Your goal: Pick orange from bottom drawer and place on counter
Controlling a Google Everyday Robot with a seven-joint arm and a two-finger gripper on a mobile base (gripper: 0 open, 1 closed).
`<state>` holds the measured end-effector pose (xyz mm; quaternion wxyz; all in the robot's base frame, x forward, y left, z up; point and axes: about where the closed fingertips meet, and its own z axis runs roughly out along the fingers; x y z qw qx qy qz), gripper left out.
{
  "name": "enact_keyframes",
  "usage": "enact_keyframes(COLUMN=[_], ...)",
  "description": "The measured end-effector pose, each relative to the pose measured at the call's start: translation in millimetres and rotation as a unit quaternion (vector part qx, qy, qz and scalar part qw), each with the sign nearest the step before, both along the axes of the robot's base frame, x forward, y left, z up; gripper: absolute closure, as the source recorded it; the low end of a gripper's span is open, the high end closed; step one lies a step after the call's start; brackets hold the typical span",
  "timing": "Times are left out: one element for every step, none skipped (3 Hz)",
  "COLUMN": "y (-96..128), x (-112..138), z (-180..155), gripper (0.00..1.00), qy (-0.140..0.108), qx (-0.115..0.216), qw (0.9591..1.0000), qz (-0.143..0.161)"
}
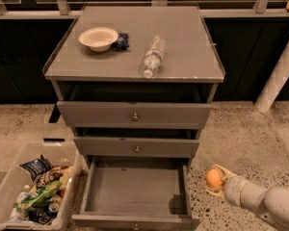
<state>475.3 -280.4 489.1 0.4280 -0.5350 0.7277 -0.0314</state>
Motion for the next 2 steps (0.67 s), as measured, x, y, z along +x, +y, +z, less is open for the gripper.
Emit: enact_keyframes(y=[19, 28], x=[-4, -19], z=[72, 157], gripper=[1.00, 1.00], qy=[-0.063, -0.137], qx=[-0.012, -0.044], qw=[0.9979, 0.9892], qz=[0.009, 0.027])
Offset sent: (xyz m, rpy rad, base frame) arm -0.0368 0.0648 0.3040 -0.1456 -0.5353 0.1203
